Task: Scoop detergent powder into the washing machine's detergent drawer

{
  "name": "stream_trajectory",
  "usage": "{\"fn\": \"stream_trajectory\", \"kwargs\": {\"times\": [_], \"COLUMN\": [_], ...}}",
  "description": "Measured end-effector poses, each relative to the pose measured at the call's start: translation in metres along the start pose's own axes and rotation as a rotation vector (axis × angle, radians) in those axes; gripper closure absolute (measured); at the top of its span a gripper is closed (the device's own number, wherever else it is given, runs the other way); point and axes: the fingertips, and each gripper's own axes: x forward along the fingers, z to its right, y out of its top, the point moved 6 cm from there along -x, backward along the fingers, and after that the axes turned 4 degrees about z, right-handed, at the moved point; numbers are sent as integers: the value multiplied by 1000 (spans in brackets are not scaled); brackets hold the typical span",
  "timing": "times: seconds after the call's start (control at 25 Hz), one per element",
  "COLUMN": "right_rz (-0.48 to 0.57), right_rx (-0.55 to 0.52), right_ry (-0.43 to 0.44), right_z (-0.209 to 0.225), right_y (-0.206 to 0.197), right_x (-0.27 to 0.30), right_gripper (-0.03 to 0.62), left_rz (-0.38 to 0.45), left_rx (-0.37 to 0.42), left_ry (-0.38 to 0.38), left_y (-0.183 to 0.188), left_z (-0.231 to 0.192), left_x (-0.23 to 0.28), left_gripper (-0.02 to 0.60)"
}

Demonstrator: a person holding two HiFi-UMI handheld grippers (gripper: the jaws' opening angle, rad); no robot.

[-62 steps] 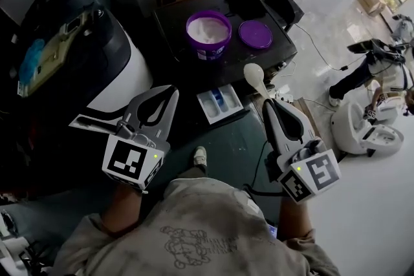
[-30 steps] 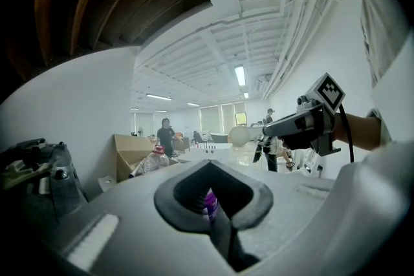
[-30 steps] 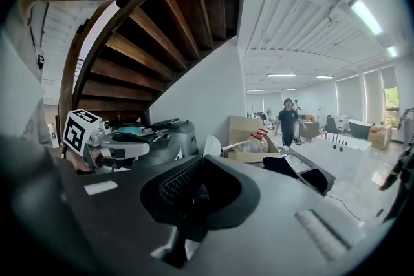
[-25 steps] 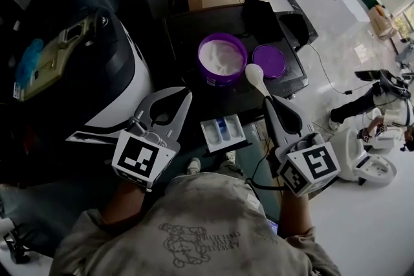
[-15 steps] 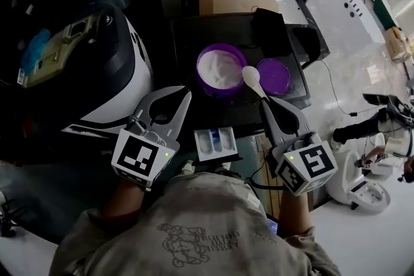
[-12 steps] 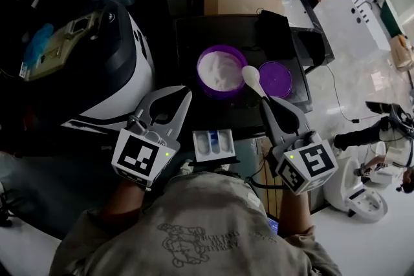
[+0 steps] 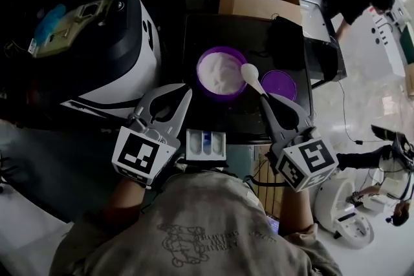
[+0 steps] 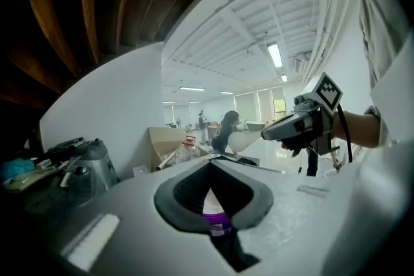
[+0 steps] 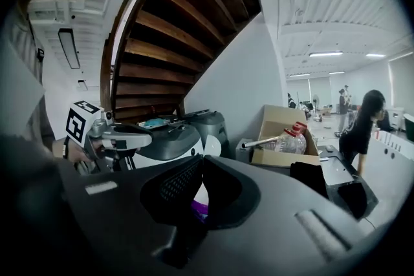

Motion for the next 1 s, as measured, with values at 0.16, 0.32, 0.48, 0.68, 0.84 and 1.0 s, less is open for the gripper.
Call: {"fn": "stream_trajectory", "kwargs": {"times": [0.16, 0.32, 0.48, 0.68, 0.84, 1.0], "right_rz": [-18, -45, -86, -157, -220, -283], "right_rx": [-12, -23, -32, -65, -83, -92], "right_ry": [27, 44, 71, 94, 120, 135], "right_z": [9, 16, 19, 18, 17, 20], "right_y": [1, 1, -1, -7, -12, -19], "right_x": [4, 9, 18, 35, 51, 67], "right_gripper": [563, 563, 563, 563, 563, 563], "left_rz": [-19, -39, -43, -50, -64, -70], "left_rx": [-4, -25, -24, -30, -49, -52], "left_ry": [33, 68, 79, 75, 80, 75], "left_y": [-1, -7, -8, -13, -21, -26], "left_z": [3, 4, 2, -1, -5, -10], "left_x": [1, 1, 2, 4, 5, 7], "left_gripper": [581, 581, 581, 581, 581, 581]}}
